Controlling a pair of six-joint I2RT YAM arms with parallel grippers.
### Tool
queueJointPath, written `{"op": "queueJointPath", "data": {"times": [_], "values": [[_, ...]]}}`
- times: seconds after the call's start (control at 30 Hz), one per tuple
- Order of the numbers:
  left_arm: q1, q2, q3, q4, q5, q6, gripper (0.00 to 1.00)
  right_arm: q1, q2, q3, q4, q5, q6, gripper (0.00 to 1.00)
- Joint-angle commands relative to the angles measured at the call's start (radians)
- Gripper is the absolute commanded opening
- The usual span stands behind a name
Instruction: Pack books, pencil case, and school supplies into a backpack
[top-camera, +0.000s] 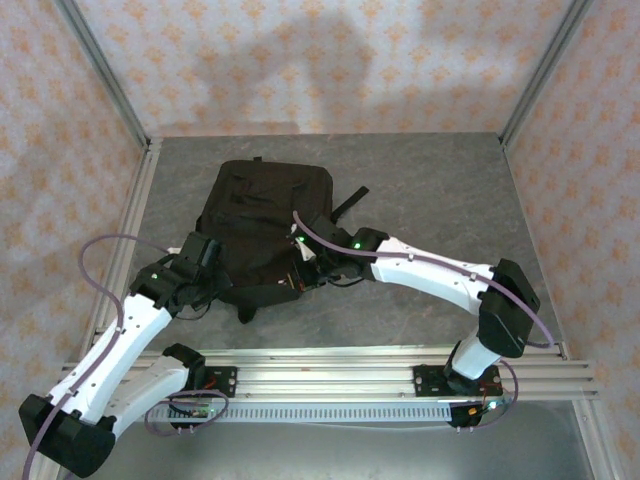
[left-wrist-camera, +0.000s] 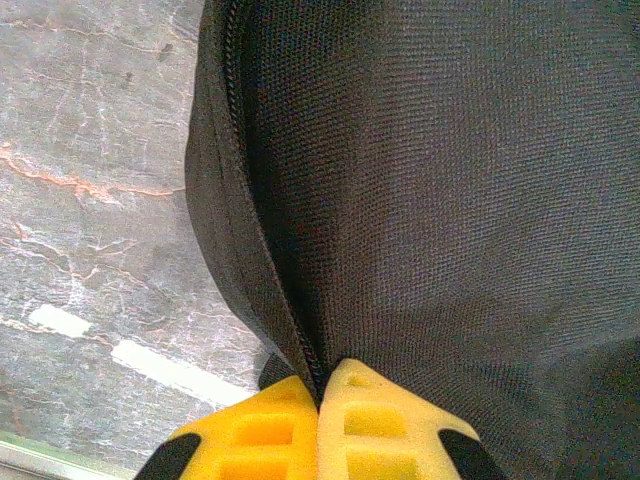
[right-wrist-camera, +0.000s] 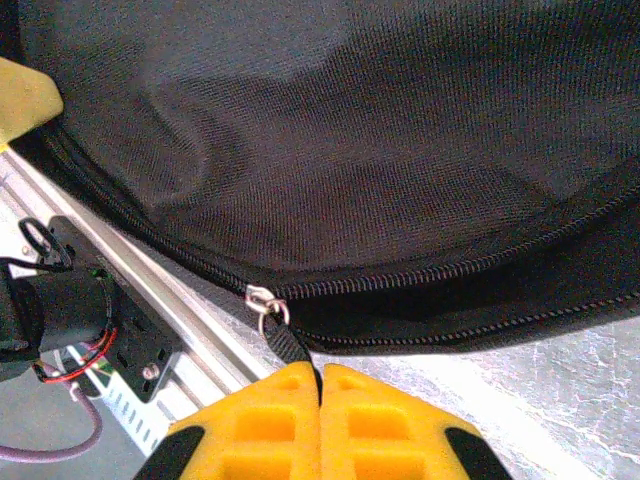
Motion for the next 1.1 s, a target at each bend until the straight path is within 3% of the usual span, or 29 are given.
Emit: {"op": "queueJointPath", "data": {"times": [0.0, 0.23, 0.5, 0.57, 0.67, 0.73, 0.87, 1.07], "values": [[0.044, -0.006, 0.029, -0.122, -0.120, 0.047, 0.00, -0.034, -0.018, 0.036, -0.108, 0.078, -0.050, 0.00], [0.072, 0.007, 0.036, -0.105, -0.124, 0.063, 0.00, -0.042, -0.010, 0.022, -0.063, 0.002, -0.034, 0.00], [0.135, 0.096, 0.183, -0.108, -0.162, 0.142, 0.02, 0.073, 0.111, 0.129, 0.057, -0.050, 0.092, 0.00], [0.168, 0.123, 0.199, -0.103, -0.159, 0.151, 0.06, 0.086, 0.135, 0.151, 0.082, -0.035, 0.116, 0.00], [0.250, 0.159, 0.212, -0.116, -0.049, 0.158, 0.15, 0.087, 0.148, 0.158, 0.123, -0.004, 0.161, 0.00], [0.276, 0.143, 0.206, -0.127, 0.014, 0.148, 0.26, 0.086, 0.156, 0.176, 0.116, 0.026, 0.176, 0.00], [0.275, 0.037, 0.151, -0.113, 0.136, 0.081, 0.50, 0.086, 0.172, 0.202, 0.106, 0.047, 0.178, 0.00], [0.228, -0.077, 0.040, -0.083, 0.265, -0.108, 0.59, 0.087, 0.192, 0.218, 0.085, 0.050, 0.163, 0.00]]}}
